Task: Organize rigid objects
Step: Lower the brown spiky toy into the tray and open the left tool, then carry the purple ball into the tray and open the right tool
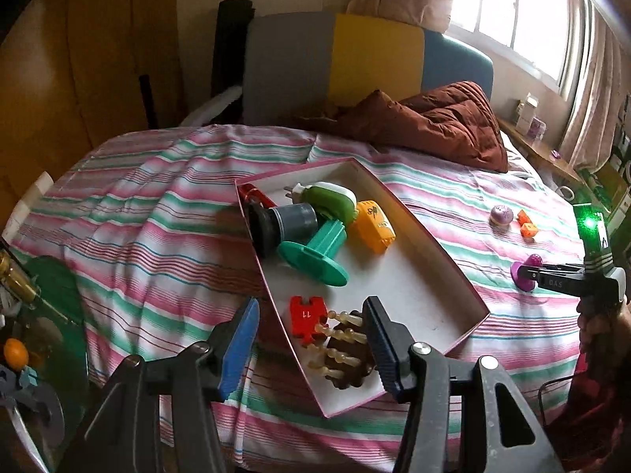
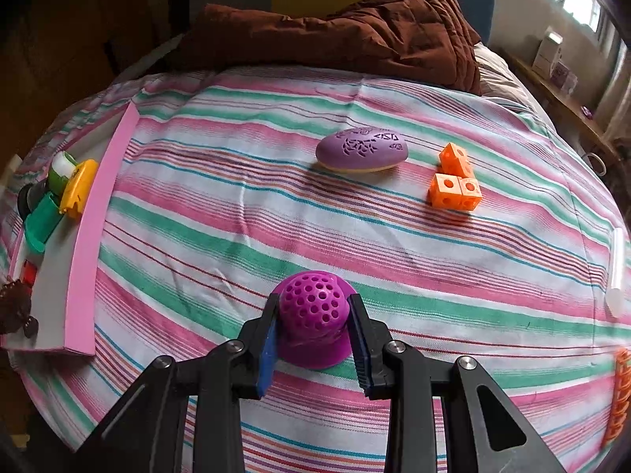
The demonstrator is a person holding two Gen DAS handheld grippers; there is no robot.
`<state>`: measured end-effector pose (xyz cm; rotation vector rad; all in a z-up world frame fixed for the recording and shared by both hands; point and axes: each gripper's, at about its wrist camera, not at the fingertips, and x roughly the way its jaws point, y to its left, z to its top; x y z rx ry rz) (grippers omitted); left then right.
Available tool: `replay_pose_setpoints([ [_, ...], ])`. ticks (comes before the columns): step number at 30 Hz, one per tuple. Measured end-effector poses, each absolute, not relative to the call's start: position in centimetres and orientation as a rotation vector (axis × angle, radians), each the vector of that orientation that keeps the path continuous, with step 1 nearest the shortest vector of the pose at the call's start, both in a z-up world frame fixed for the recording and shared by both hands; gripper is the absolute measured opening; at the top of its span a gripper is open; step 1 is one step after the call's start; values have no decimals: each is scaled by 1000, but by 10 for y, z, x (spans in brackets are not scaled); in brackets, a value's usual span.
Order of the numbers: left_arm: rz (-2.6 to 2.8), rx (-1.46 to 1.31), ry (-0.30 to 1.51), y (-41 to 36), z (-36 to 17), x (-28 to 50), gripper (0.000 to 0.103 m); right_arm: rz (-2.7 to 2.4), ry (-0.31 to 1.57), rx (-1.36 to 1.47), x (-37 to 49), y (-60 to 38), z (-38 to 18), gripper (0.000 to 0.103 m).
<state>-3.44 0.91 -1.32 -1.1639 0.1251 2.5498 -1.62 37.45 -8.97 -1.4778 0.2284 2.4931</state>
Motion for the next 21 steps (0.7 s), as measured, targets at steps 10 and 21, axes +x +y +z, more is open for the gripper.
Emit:
replay_pose_setpoints([
  [10,2565,-1184,76,-5,-17,-33,55,2630,263,-1376,-16,339,-45,33],
  [21,2594,-1197,27,-22,-20,-36,55,2893,193,-1367,-32,254,-7,33],
])
